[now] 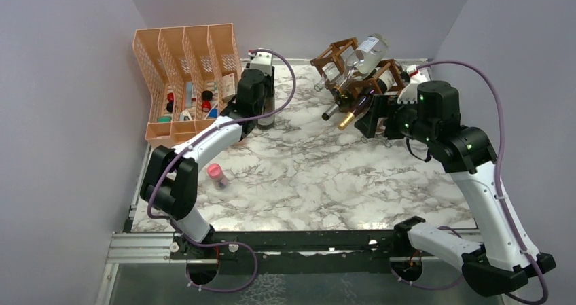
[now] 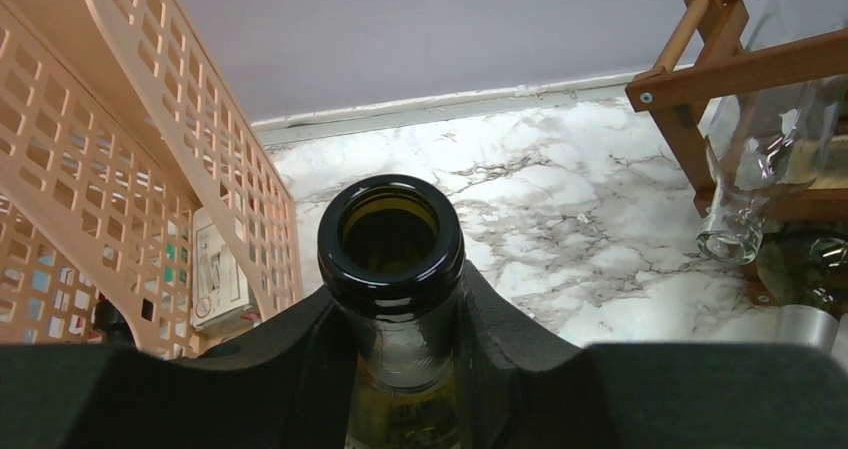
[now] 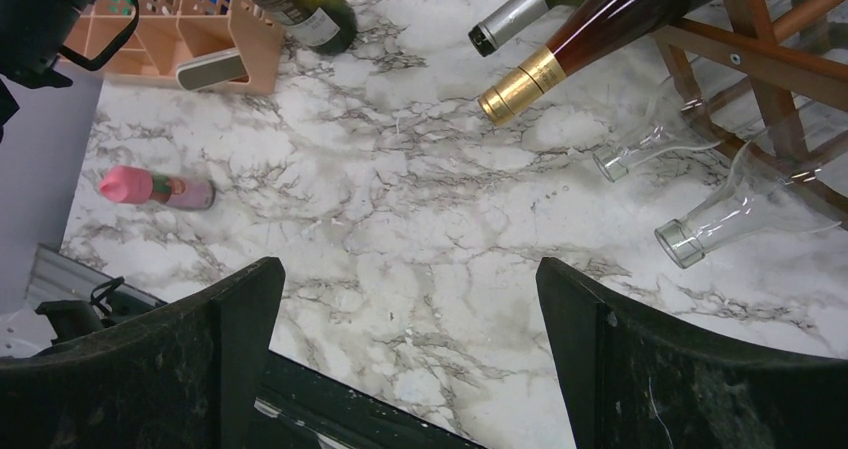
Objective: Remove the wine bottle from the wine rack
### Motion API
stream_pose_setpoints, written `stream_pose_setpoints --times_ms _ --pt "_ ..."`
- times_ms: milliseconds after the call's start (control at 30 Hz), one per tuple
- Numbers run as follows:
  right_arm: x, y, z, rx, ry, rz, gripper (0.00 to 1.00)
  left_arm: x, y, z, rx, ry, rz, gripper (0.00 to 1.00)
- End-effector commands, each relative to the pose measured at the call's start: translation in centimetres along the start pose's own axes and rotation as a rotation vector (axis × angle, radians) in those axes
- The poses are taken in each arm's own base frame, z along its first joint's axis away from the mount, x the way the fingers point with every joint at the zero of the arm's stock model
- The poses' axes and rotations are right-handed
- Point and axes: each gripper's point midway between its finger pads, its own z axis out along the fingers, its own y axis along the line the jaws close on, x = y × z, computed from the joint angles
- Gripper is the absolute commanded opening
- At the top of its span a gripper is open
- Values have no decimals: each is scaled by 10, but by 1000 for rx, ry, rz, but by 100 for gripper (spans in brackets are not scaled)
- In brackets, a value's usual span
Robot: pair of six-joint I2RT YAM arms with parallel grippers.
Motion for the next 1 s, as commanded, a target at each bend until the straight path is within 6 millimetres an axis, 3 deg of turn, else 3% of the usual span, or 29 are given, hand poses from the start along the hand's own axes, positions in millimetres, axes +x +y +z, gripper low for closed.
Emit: stream_pose_setpoints --times_ms 0,133,367,533,767,967 --pt "1 -4 4 15 5 -11 100 -22 4 -1 -20 -58 -25 46" --pt "4 -4 5 8 3 -6 100 -20 2 -5 -4 -35 -17 72" --pt "8 -6 3 17 12 -14 100 -27 5 -16 1 -30 -19 99" --pt "8 -15 0 63 6 -30 100 -48 4 -36 43 -46 -13 99" --pt "5 -21 6 98 9 -36 100 -70 7 -92 128 -73 -78 99" --pt "-4 -27 18 143 3 -35 100 -93 -30 -152 443 -249 -131 99"
